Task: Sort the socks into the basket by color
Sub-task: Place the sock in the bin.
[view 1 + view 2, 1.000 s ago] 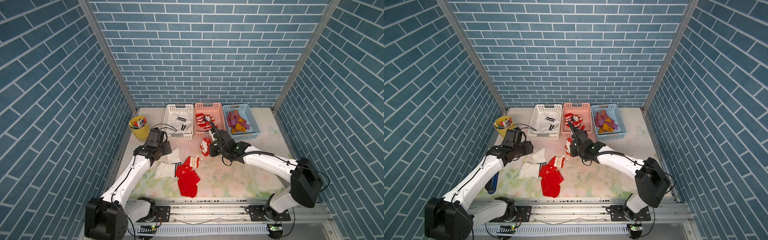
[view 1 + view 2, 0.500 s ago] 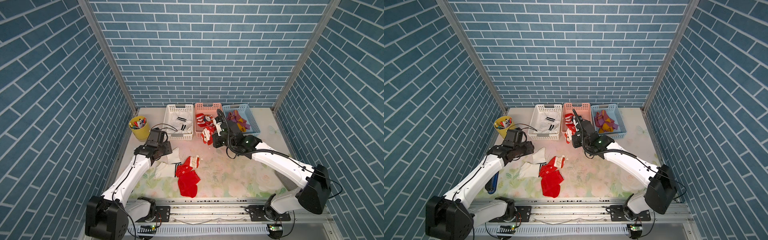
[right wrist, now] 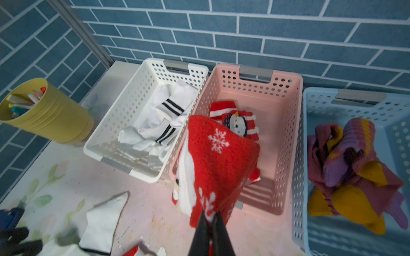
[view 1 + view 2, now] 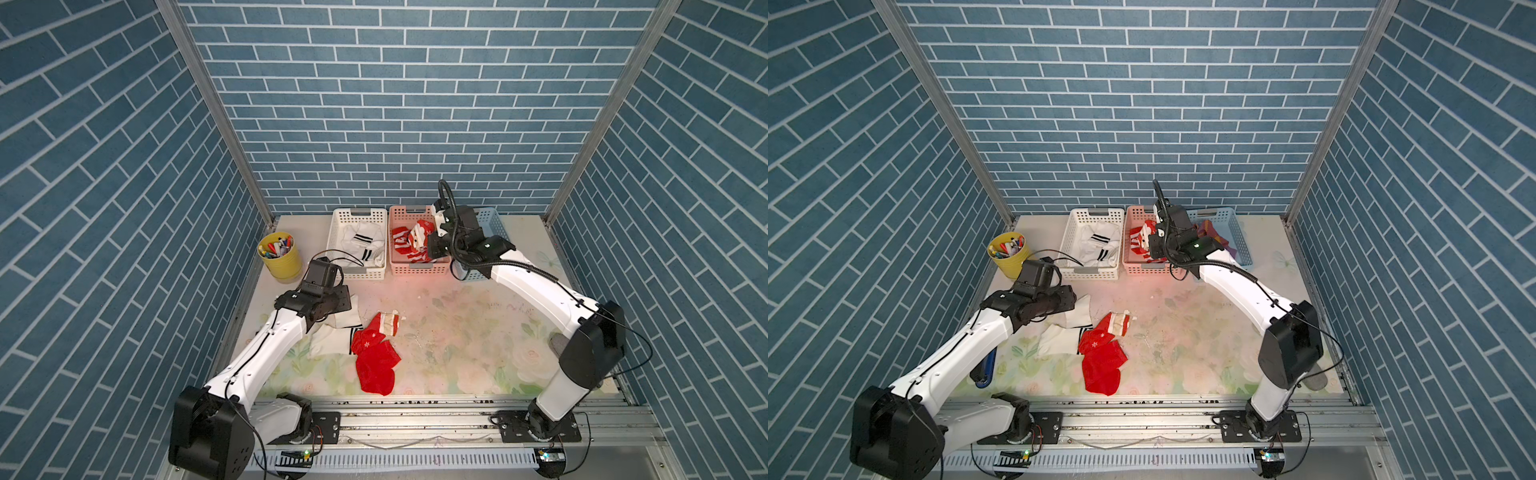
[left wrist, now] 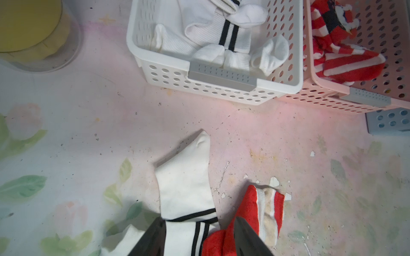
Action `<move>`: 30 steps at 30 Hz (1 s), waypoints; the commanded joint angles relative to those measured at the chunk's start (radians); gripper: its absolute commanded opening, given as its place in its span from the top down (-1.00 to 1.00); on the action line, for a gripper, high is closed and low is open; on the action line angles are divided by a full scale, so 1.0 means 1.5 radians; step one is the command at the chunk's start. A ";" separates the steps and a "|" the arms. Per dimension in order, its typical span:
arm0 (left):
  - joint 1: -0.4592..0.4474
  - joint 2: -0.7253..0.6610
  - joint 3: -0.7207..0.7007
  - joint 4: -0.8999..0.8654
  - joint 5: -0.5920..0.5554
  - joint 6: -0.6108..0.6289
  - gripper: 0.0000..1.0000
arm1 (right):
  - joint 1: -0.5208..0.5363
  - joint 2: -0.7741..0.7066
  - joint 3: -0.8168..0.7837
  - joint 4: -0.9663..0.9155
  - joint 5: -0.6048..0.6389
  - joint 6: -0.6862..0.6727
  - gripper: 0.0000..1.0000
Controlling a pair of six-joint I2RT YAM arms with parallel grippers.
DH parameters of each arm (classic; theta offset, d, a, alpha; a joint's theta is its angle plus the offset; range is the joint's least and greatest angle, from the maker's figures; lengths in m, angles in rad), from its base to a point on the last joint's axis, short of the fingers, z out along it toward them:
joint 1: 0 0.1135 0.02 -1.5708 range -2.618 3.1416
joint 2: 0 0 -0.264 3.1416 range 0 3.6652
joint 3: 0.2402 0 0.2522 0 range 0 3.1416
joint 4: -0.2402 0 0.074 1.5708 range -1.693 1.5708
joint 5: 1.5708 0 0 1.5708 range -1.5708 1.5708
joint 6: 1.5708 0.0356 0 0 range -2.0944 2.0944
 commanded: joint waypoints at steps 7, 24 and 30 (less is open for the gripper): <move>-0.036 -0.005 -0.027 0.007 -0.004 0.000 -0.12 | -0.066 0.159 0.204 -0.088 -0.023 -0.056 1.00; -0.044 -0.009 -0.039 0.008 0.001 0.001 -0.13 | -0.098 0.354 0.435 -0.215 -0.105 -0.066 0.19; -0.045 -0.002 -0.037 0.009 0.002 0.001 -0.13 | -0.098 0.305 0.373 -0.186 -0.107 -0.060 0.07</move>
